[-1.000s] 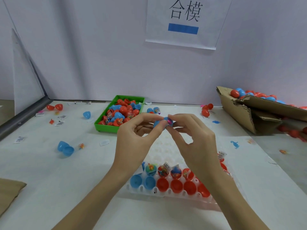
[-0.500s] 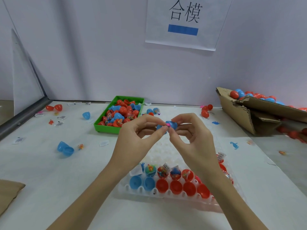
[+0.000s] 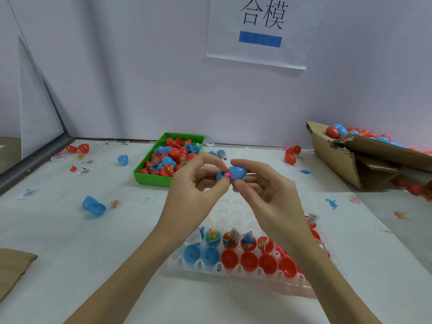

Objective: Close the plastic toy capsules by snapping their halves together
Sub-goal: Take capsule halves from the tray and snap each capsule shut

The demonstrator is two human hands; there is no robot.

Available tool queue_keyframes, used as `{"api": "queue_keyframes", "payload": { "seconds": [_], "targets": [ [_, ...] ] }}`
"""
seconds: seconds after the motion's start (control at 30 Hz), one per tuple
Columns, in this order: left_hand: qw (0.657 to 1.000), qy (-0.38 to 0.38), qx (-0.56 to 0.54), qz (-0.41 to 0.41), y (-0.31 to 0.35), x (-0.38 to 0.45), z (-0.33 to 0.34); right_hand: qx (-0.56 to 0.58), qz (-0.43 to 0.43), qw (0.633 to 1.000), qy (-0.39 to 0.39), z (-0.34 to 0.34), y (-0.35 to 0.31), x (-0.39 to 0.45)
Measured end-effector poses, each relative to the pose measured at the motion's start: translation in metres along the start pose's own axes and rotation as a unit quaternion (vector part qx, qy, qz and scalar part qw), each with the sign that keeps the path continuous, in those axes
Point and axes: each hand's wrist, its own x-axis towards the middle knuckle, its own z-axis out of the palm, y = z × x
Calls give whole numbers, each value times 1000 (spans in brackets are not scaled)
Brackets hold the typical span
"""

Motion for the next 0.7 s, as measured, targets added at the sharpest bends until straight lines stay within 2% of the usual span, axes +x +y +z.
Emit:
{"api": "queue_keyframes", "payload": {
  "seconds": [0.2,0.3,0.53,0.7],
  "targets": [
    [999,-31,-17,21,3,-1,0,3,2,1000,22,-3,-2,2],
    [1000,-15,3,24,3,-1,0,5,8,1000,23,-2,-2,1],
    [996,27,-51,-67,3,2,-2,6,11,1000,26,1,1,0],
    [996,43,-52,-59,5,1,-3,3,4,999,37,1,1,1]
  ]
}}
